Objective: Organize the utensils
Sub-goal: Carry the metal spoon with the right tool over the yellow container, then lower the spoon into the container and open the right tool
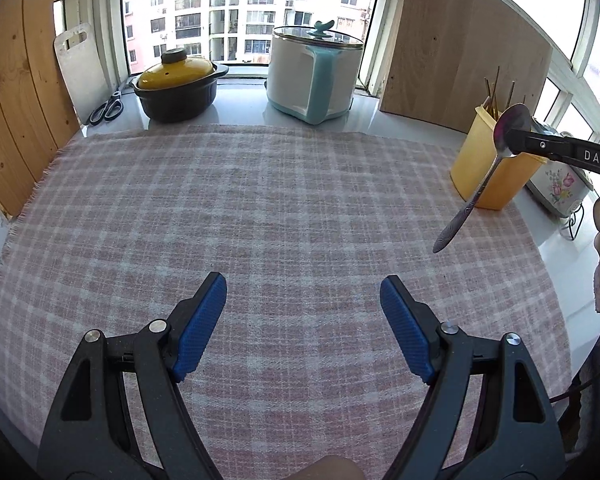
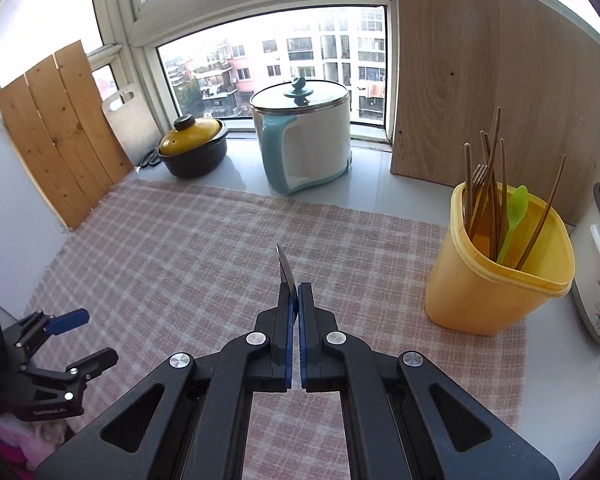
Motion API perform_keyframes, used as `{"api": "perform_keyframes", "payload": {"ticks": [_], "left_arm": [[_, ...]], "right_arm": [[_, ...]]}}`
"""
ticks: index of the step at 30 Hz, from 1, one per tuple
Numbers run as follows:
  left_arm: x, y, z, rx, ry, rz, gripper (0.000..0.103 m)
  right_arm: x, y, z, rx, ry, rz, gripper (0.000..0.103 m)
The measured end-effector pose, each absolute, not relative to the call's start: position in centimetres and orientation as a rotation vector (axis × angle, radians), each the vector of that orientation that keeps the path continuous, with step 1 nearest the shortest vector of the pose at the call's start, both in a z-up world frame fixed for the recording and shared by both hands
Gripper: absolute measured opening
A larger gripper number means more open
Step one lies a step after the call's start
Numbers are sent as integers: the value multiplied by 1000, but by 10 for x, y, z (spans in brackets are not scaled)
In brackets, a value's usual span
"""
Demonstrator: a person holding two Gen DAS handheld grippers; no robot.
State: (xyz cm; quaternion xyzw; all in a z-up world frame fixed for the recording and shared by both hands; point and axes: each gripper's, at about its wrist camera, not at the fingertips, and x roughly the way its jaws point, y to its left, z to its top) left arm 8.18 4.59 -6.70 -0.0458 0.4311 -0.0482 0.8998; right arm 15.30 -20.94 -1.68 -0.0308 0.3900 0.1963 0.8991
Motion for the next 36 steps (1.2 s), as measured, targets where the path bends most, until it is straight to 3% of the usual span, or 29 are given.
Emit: {"api": "perform_keyframes", "payload": {"ticks": [22, 36], "left_arm": [[113, -47, -46, 13, 848, -232, 82], [115, -52, -50, 12, 860, -224, 82]], "right_arm": [[159, -336, 66, 40, 552, 200, 1], [206, -355, 39, -18, 609, 91, 1]]}}
